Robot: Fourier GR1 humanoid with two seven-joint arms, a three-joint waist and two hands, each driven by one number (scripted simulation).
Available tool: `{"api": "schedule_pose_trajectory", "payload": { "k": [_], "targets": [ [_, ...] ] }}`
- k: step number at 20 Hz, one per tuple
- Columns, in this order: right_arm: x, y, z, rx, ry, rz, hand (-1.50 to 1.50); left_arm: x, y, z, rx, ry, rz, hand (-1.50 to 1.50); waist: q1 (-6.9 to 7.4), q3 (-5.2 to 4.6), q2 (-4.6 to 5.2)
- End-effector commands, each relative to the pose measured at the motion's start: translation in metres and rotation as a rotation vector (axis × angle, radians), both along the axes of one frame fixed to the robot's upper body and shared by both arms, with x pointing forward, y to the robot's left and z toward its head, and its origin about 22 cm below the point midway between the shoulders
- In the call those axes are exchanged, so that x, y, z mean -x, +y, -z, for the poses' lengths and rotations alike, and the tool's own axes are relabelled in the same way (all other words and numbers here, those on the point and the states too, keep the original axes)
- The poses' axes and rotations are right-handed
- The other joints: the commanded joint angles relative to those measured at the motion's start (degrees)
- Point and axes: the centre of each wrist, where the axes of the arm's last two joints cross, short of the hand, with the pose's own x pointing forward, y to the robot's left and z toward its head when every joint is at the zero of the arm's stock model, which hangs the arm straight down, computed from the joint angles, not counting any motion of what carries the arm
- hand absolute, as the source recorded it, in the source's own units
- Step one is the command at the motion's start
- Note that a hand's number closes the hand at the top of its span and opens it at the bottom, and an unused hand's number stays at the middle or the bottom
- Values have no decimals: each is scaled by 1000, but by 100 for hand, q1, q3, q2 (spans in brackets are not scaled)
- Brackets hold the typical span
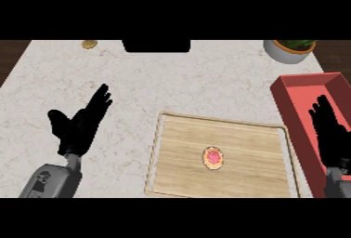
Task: Pick the cupcake from the tray and place it in the cardboard box
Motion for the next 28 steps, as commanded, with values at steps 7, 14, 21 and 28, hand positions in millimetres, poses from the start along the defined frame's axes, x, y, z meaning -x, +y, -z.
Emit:
{"api": "schedule_pose_trajectory", "payload": {
  "k": [7, 14, 21, 28],
  "targets": [
    [40, -69, -33, 557, 9, -93, 150, 1, 19, -29, 42, -137, -165, 0, 200, -46, 123],
    [53, -15, -14, 405, -258, -59, -150, 22, 17, -34, 63, -122, -209, 0, 47, 74, 39],
    [60, -20, -74, 655, 18, -391, -150, 17, 13, -40, 75, -116, -202, 0, 9, 50, 35],
    [63, 26, -134, 640, 247, -588, -150, 30, 30, -39, 57, -127, -201, 0, 78, 57, 42]
  ]
}}
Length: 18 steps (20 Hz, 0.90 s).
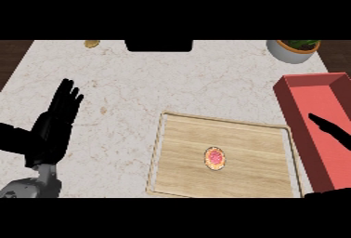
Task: Pick the cupcake from the tray and place it in the cardboard box
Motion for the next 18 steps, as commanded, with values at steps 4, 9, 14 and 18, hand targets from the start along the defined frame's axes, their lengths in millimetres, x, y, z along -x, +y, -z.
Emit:
{"api": "schedule_pose_trajectory", "payload": {
  "k": [4, 9, 14, 18],
  "targets": [
    [-7, 61, -46, -50, 110, -70, -150, -10, 3, 0, 20, 4, -4, 0, 36, 13, 30],
    [-20, 87, -49, -72, 123, -111, -150, -3, -10, 0, 10, -28, 6, 0, 42, 18, 24],
    [-12, 104, -32, -18, 162, -63, -150, 7, 6, 2, -1, 6, 5, 0, 14, 19, 17],
    [-23, 121, -48, -13, 194, -39, -150, 7, 9, 4, 2, 2, -7, 0, 21, 19, 18]
  ]
}}
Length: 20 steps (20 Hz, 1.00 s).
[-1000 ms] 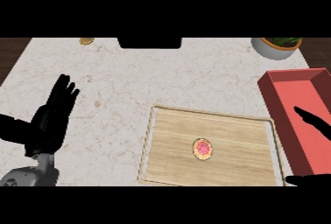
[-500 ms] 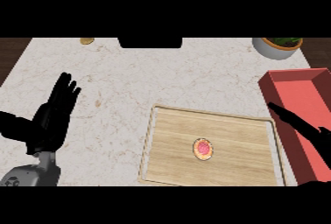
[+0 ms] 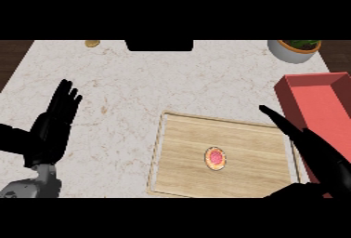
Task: Pick the cupcake from the tray and place it in the cardboard box
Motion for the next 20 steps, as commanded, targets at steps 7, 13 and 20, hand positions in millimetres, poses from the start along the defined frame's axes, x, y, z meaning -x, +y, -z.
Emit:
{"api": "schedule_pose_trajectory", "payload": {
  "k": [7, 13, 20],
  "targets": [
    [-4, 23, 36, 3, 55, -9, -150, 2, -2, -15, -3, 3, -3, 0, -15, 4, -2],
    [-20, 29, 39, -1, 23, 31, -150, 3, 5, 14, -7, 24, 9, 0, -10, 3, 1],
    [-10, 44, 60, -13, 60, 16, -150, 2, -3, -8, -6, 3, 3, 0, -15, 3, -2]
  ]
}}
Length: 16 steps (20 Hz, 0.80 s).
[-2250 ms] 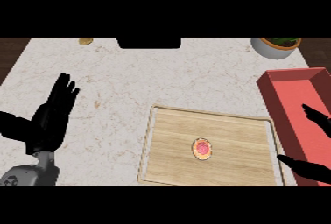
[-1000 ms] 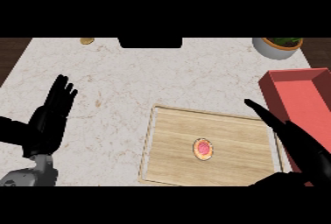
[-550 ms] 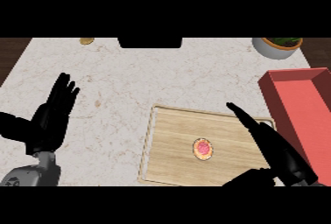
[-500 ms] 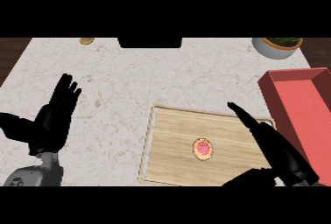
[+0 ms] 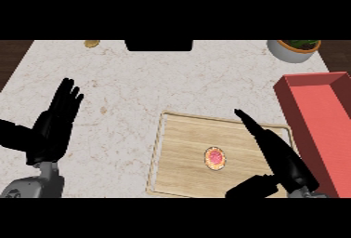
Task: Pick the cupcake from the tray and place it in the cardboard box
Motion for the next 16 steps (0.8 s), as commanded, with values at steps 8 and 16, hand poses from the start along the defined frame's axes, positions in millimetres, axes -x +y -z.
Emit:
{"api": "schedule_pose_trajectory", "payload": {
  "k": [8, 16],
  "targets": [
    [-22, -5, 29, 45, 18, 12, -150, 21, 11, -12, -6, -6, 7, 0, 28, 2, -2],
    [-14, 14, 38, 71, 35, 0, -150, 9, -6, 1, -10, -9, 3, 0, 1, 1, 0]
  ]
}}
